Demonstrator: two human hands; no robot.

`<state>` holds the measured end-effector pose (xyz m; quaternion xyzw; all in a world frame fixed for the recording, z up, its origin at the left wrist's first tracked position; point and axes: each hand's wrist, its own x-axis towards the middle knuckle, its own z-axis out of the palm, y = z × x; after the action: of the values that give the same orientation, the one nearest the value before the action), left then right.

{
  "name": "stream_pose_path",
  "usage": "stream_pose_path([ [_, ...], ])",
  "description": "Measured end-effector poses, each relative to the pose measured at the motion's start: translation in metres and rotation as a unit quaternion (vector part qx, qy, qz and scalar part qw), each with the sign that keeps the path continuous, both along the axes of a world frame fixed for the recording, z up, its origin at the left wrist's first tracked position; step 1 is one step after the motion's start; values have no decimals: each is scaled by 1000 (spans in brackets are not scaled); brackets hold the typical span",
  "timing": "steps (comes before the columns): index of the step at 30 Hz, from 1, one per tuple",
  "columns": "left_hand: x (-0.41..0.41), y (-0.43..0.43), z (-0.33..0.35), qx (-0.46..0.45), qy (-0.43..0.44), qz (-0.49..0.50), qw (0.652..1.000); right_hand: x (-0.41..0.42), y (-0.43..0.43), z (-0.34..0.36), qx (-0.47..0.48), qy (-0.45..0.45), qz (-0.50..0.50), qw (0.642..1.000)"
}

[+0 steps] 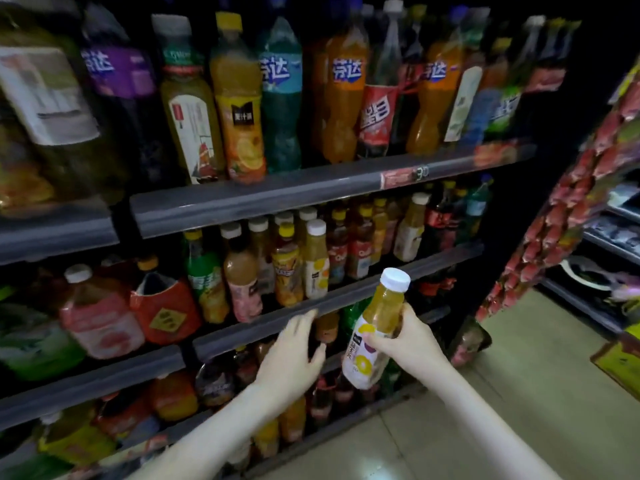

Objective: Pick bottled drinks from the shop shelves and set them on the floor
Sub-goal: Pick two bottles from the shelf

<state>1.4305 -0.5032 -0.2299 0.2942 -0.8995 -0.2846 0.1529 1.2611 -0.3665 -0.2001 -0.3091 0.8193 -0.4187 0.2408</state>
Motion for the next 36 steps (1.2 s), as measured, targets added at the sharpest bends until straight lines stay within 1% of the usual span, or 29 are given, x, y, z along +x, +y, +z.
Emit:
stream_pose_path([
  [4,-50,-38,3,-60,67,109,990,-48,-36,-5,-10,7,36,999],
  [6,-69,-53,11,-119,99,154,976,-68,-50,-3,-10,12,57,998],
  [8,-83,-65,18,-183,95,192,959,-85,-63,0,-8,19,83,996],
  [10,-92,-77,23,-206,74,223,950,-98,-75,2,-12,15,100,995],
  [11,-96,-83,25,-199,60,235,950,-104,-81,2,-15,13,104,994],
  [14,-103,-96,28,-135,21,251,958,-117,-98,0,-22,5,123,992],
  [17,-107,-101,31,-95,35,268,958,-125,-112,-3,-23,9,152,988],
  [22,-116,-104,36,-98,51,311,944,-134,-126,-2,-22,13,199,980],
  [27,-122,-96,34,-107,74,306,943,-135,-132,-9,-39,7,211,977],
  [31,-117,-79,28,-128,91,356,921,-130,-135,-18,-57,-12,198,978],
  [33,-109,-68,21,-98,114,380,913,-128,-136,-22,-60,-25,183,981],
  [36,-92,-64,12,-5,131,400,907,-122,-138,-28,-62,-29,159,985],
])
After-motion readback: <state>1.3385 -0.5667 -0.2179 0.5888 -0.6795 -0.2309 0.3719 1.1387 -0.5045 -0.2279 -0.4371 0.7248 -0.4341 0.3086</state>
